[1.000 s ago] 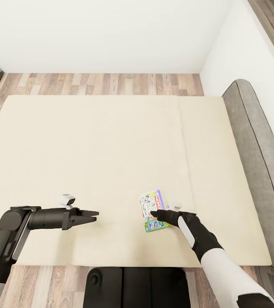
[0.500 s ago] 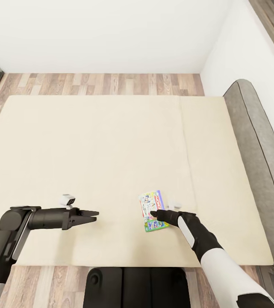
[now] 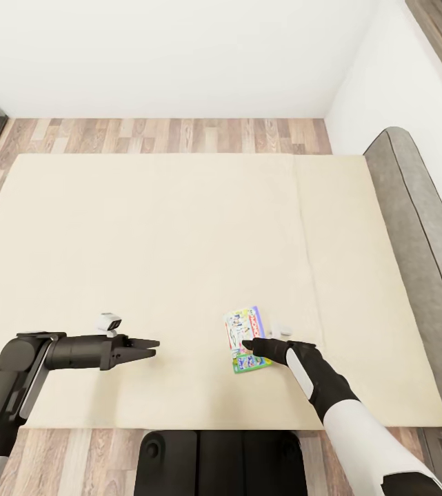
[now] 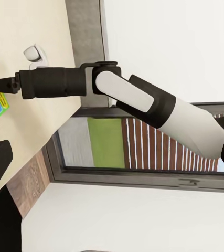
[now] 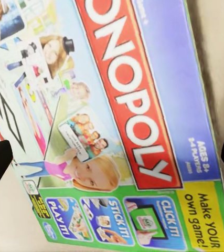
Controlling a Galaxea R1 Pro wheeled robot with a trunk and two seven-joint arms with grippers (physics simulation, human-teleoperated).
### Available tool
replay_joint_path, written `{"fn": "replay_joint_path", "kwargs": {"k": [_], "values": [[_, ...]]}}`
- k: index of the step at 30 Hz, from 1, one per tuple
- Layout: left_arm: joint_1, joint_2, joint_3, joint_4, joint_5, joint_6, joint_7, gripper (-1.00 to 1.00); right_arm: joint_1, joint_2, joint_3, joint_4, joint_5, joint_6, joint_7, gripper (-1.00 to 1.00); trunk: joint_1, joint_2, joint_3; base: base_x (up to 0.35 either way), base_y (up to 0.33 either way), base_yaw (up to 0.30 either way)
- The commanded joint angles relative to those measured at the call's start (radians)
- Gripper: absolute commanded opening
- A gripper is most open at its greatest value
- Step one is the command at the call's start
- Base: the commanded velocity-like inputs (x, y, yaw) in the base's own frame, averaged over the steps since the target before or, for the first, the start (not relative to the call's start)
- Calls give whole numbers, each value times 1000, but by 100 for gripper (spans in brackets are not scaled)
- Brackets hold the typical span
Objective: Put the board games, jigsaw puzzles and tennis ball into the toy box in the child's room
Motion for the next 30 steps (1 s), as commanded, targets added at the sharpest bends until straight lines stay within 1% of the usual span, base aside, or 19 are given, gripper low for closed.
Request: {"fn": "replay_joint_path", "kwargs": {"k": [1, 8, 20, 30], "values": [[0, 0, 0, 0, 0, 11, -4, 100, 0, 0, 0, -1, -2, 5, -2, 100, 1, -2, -1, 0, 49, 0], [0, 0, 0, 0, 0, 11, -4, 100, 0, 2, 1, -1, -2, 5, -21, 100, 1, -2, -1, 0, 69, 0], [0, 0, 1, 0, 0, 11, -4, 100, 1, 5, 2, -1, -2, 5, -25, 100, 1, -2, -1, 0, 55, 0], [0, 0, 1, 0, 1, 11, -4, 100, 1, 7, 2, -1, -2, 5, -25, 100, 1, -2, -1, 0, 93, 0]]}}
